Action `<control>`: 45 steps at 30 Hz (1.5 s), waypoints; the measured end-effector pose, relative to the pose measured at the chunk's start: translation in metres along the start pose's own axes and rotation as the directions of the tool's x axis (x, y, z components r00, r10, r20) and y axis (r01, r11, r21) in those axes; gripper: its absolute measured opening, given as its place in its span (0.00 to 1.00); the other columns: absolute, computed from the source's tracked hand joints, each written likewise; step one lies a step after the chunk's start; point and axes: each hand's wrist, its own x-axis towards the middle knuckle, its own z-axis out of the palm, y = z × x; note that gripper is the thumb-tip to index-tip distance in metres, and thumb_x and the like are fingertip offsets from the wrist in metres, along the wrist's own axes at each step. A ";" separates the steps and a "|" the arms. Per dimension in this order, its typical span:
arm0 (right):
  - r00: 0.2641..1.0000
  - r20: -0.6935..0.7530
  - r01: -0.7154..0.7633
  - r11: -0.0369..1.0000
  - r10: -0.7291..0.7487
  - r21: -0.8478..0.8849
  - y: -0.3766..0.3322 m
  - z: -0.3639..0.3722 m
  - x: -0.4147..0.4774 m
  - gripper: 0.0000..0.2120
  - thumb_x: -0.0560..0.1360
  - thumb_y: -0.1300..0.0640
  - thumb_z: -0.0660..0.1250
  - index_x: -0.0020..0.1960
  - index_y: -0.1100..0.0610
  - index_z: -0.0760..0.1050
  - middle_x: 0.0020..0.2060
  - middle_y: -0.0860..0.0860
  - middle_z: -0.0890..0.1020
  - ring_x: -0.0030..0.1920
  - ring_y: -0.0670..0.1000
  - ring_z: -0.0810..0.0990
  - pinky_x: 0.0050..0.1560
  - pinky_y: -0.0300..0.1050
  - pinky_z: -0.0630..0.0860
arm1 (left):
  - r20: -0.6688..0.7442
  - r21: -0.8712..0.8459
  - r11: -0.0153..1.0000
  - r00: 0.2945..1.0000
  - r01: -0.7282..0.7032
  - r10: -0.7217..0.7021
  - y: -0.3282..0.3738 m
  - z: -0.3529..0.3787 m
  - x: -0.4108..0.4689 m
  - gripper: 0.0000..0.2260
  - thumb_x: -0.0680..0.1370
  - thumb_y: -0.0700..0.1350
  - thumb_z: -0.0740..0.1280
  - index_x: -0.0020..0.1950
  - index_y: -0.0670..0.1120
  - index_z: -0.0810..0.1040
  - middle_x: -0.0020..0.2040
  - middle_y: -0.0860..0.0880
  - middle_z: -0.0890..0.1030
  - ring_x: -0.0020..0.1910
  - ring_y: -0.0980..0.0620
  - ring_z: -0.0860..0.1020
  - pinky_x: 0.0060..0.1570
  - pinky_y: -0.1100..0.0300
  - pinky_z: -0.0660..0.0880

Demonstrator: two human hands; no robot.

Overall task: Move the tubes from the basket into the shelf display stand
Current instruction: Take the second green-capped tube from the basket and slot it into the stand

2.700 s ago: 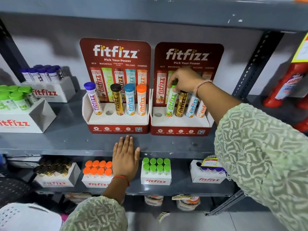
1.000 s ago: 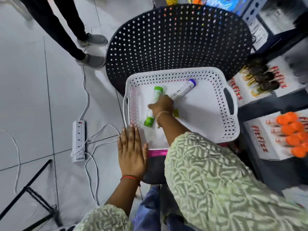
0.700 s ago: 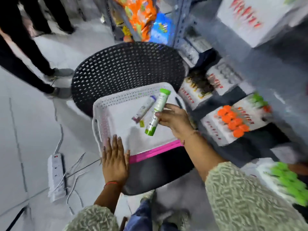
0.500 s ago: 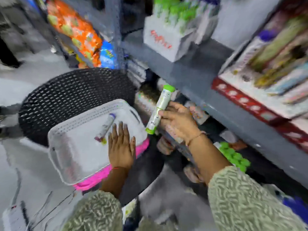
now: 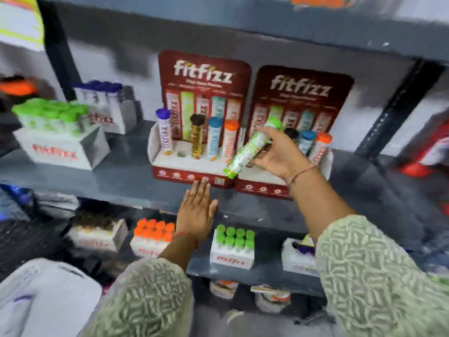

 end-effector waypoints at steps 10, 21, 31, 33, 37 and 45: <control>0.985 0.099 0.164 0.937 -0.140 -0.308 -0.008 0.017 0.020 0.03 0.76 0.59 0.64 0.49 0.57 0.73 0.42 0.52 0.80 0.43 0.52 0.79 0.52 0.56 0.77 | 0.038 0.069 0.994 0.995 0.090 -0.093 -0.016 0.006 0.007 0.30 0.77 0.57 0.39 0.70 0.38 0.59 0.73 0.40 0.60 0.73 0.43 0.53 0.72 0.51 0.47; 0.892 0.310 0.442 0.491 -0.329 -0.750 -0.018 0.124 0.067 0.15 0.64 0.71 0.67 0.48 0.57 0.76 0.31 0.48 0.73 0.38 0.52 0.75 0.37 0.46 0.77 | 0.078 0.191 0.961 0.972 0.202 -0.220 -0.088 -0.032 0.002 0.27 0.77 0.52 0.45 0.71 0.39 0.55 0.74 0.40 0.57 0.74 0.43 0.51 0.72 0.49 0.47; 0.860 0.456 0.446 -0.098 -0.228 -0.890 -0.027 0.140 0.088 0.23 0.63 0.66 0.75 0.58 0.57 0.78 0.59 0.55 0.80 0.58 0.54 0.77 0.51 0.36 0.70 | 0.090 0.300 0.941 0.977 0.156 -0.191 -0.096 -0.024 0.001 0.38 0.71 0.60 0.22 0.73 0.43 0.47 0.76 0.45 0.51 0.74 0.48 0.45 0.71 0.55 0.40; 0.861 0.459 0.446 -0.110 -0.221 -0.889 -0.023 0.140 0.090 0.24 0.63 0.65 0.76 0.59 0.60 0.78 0.59 0.57 0.80 0.58 0.54 0.78 0.53 0.37 0.71 | 0.088 0.299 0.939 0.975 0.169 -0.204 -0.097 -0.023 0.002 0.25 0.79 0.55 0.37 0.73 0.43 0.47 0.76 0.45 0.50 0.74 0.49 0.44 0.70 0.56 0.38; 0.859 0.467 0.440 -0.167 -0.208 -0.883 -0.024 0.144 0.090 0.24 0.64 0.62 0.77 0.58 0.62 0.77 0.59 0.58 0.81 0.58 0.56 0.78 0.58 0.42 0.73 | 0.102 0.284 0.942 0.972 0.177 -0.213 -0.098 -0.021 0.001 0.24 0.81 0.52 0.45 0.73 0.43 0.46 0.76 0.45 0.49 0.74 0.48 0.44 0.70 0.55 0.38; 0.902 0.407 0.362 -0.261 -0.144 -0.895 -0.023 0.152 0.083 0.25 0.66 0.61 0.75 0.61 0.63 0.75 0.61 0.58 0.78 0.60 0.57 0.77 0.64 0.49 0.74 | 0.095 0.278 0.947 0.976 0.164 -0.197 -0.099 -0.021 0.000 0.24 0.81 0.53 0.45 0.73 0.43 0.46 0.76 0.45 0.49 0.74 0.49 0.44 0.69 0.57 0.37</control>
